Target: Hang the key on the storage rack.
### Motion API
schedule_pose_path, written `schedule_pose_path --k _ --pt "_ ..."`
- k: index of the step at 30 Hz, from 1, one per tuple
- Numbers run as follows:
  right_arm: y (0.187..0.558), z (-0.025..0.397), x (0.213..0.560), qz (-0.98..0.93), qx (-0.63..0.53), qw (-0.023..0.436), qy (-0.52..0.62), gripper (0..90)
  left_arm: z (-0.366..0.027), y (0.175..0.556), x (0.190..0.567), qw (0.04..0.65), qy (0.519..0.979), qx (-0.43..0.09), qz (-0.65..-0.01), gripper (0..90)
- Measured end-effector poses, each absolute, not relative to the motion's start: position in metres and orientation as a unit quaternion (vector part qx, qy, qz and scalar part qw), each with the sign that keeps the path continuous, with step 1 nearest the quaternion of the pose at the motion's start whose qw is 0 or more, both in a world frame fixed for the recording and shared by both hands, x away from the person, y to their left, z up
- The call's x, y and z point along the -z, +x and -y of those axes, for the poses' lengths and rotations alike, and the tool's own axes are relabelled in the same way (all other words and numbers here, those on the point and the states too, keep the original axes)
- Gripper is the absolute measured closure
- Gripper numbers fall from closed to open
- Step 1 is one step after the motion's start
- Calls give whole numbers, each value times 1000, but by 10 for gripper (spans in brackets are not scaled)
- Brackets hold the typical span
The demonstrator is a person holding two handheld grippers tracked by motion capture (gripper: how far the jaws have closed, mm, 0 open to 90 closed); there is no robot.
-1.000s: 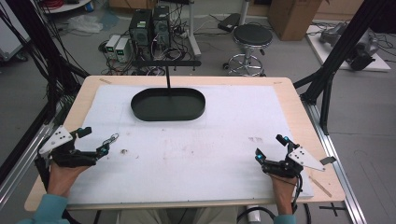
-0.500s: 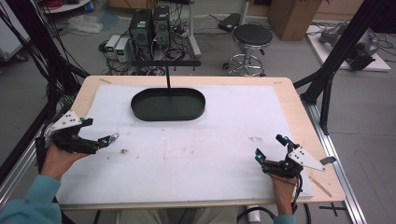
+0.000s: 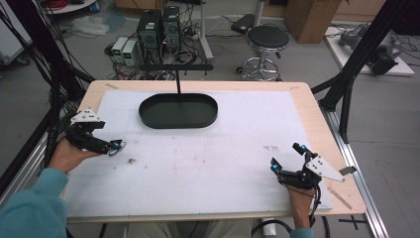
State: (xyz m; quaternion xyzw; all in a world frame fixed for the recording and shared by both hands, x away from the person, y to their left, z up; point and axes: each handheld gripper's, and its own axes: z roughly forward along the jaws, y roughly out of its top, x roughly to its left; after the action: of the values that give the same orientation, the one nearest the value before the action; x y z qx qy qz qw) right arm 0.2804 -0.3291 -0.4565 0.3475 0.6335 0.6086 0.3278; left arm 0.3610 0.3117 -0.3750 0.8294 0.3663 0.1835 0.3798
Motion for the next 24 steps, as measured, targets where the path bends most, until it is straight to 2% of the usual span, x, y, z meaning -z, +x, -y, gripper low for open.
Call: schedule_pose_path --k 15,19,24 --pt "281 330 456 -633 -609 330 347 8 -301 380 388 315 859 -163 -369 20" --pt "281 330 457 -632 -610 329 347 8 -301 383 391 303 865 -158 -369 110" --pt "281 330 457 -632 -610 328 348 8 -300 385 395 285 870 -161 -368 130"
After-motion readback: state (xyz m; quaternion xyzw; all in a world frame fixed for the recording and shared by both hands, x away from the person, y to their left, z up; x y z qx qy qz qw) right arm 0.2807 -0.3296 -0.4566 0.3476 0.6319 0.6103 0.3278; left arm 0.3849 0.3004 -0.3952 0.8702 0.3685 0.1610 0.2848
